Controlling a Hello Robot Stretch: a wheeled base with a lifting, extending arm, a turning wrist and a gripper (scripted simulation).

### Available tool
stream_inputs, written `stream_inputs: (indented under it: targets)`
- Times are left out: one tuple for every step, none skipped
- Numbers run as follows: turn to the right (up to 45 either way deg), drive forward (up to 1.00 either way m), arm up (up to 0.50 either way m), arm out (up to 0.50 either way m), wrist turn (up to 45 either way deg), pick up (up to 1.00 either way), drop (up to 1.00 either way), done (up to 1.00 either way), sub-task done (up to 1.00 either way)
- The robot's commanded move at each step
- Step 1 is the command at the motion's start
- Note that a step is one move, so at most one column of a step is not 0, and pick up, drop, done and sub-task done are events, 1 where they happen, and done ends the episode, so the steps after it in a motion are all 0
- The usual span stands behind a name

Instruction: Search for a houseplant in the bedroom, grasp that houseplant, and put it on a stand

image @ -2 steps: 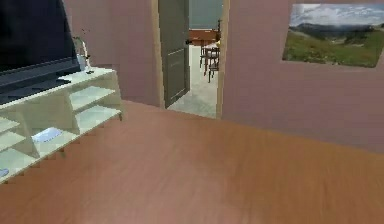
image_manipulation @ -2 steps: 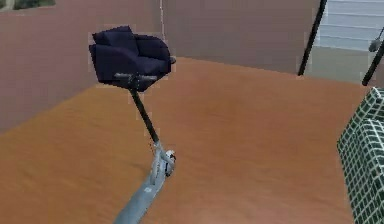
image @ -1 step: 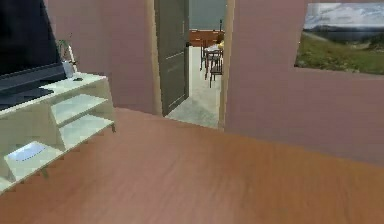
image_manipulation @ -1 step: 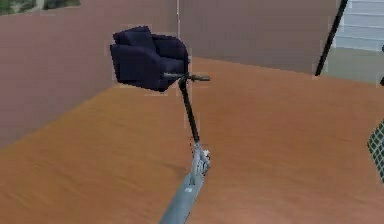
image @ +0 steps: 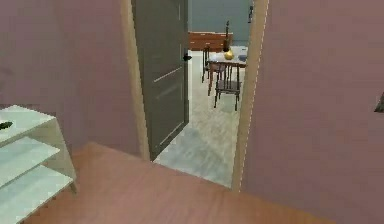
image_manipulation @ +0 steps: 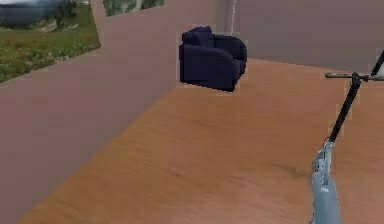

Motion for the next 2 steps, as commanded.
stream_inputs:
  targets:
    - [-3.0, 0.00, 0.00, 0.00, 0.0, 0.00, 0.00, 0.00, 0.00]
    - [0.0, 1.00, 0.00, 0.00, 0.0, 0.00, 0.00, 0.00, 0.00]
